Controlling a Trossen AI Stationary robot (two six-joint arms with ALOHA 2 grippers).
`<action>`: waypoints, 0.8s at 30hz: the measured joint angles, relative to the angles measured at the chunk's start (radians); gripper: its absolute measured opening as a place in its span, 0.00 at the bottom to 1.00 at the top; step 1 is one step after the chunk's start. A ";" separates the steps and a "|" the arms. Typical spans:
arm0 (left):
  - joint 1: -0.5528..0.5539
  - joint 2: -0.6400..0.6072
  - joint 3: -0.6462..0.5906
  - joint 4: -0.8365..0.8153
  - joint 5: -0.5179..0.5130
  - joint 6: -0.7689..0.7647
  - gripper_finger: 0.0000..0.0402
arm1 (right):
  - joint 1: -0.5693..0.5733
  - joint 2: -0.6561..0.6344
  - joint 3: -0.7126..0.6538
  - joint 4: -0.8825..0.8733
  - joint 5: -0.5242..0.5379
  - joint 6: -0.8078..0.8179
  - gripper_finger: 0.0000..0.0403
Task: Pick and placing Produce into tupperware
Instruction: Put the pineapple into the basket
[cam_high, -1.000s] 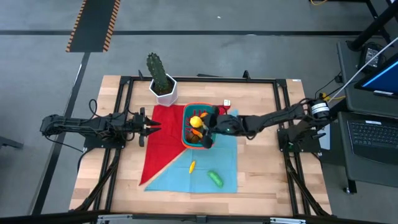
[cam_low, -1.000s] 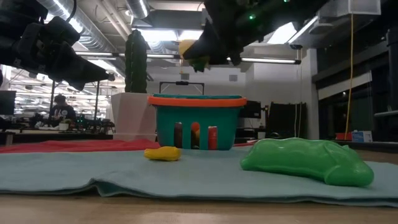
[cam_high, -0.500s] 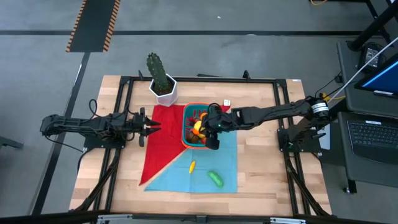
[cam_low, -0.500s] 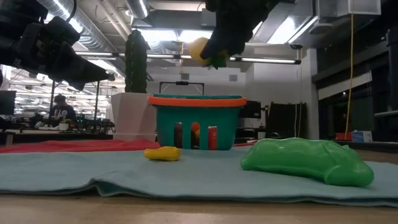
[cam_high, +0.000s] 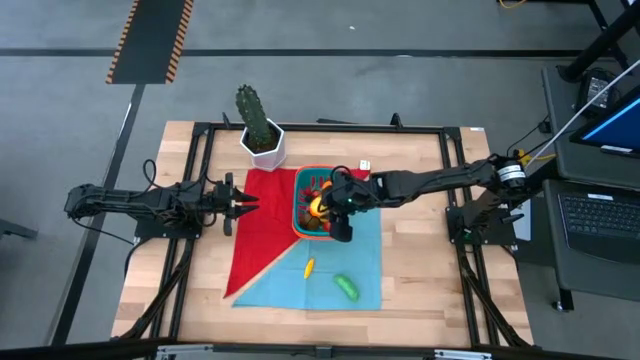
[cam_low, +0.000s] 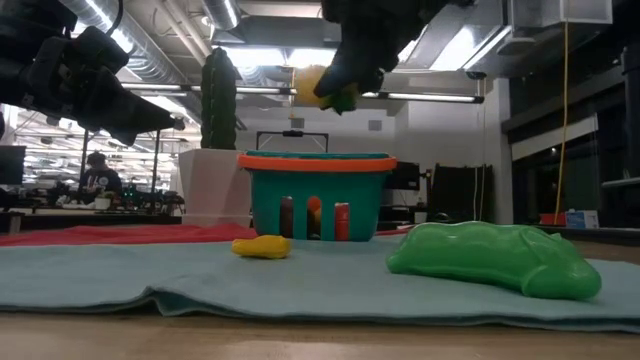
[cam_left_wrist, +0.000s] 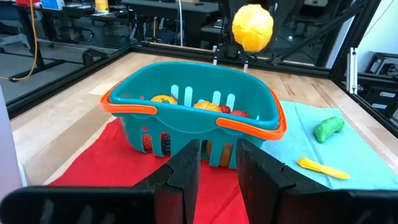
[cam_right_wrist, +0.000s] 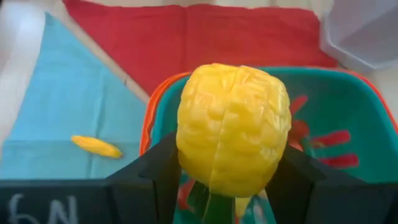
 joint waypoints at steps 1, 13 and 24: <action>0.000 0.000 0.000 0.000 0.000 0.000 0.24 | -0.004 0.006 0.000 0.009 -0.001 -0.021 0.46; 0.000 0.002 0.000 0.000 0.000 0.000 0.24 | -0.152 0.036 0.000 0.044 -0.092 -0.068 0.46; 0.000 0.002 0.000 0.000 0.000 0.000 0.24 | -0.247 0.115 -0.001 0.125 -0.207 -0.108 0.46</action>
